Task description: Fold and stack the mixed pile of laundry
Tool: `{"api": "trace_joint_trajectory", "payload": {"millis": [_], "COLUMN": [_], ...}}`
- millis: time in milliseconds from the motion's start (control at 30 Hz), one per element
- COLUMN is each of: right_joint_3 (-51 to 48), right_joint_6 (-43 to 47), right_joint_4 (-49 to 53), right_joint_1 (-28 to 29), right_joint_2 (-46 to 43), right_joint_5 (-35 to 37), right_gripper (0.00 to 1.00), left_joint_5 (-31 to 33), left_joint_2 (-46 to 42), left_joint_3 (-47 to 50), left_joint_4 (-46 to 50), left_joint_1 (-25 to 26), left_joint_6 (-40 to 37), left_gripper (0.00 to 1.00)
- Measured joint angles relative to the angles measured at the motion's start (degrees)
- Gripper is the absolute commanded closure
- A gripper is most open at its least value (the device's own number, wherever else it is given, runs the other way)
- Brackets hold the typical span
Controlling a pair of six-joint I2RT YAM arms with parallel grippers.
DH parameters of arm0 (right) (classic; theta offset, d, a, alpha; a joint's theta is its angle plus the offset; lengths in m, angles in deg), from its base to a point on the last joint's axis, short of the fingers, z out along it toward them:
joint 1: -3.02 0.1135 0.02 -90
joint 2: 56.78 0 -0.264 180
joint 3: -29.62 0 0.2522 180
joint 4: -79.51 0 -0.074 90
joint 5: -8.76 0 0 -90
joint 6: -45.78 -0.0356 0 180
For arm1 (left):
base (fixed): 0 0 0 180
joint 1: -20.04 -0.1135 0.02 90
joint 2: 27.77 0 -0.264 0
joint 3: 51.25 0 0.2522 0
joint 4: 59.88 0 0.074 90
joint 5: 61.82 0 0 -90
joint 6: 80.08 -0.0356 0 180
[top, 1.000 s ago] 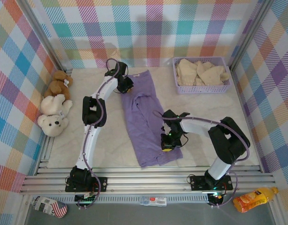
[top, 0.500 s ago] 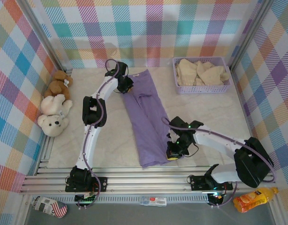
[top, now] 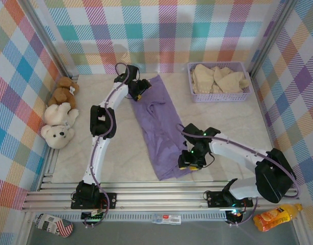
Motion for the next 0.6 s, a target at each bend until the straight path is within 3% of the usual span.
{"api": "trace_joint_trajectory", "payload": {"millis": [233, 600], "right_joint_3": [10.4, 16.4], "right_joint_6": [5.4, 16.5], "right_joint_4": [-0.3, -3.8], "right_joint_1": [1.3, 16.9], "right_joint_2": [5.9, 19.1], "right_joint_5": [1.8, 4.7], "right_gripper": [0.59, 0.63], "left_joint_5": [0.5, 1.5], "left_joint_2": [-2.5, -4.9], "left_joint_3": [0.1, 0.0], "left_joint_4": [6.4, 8.9], "left_joint_1": [0.0, -0.9], "left_joint_6": [-5.4, -8.9], "left_gripper": [0.17, 0.19]}}
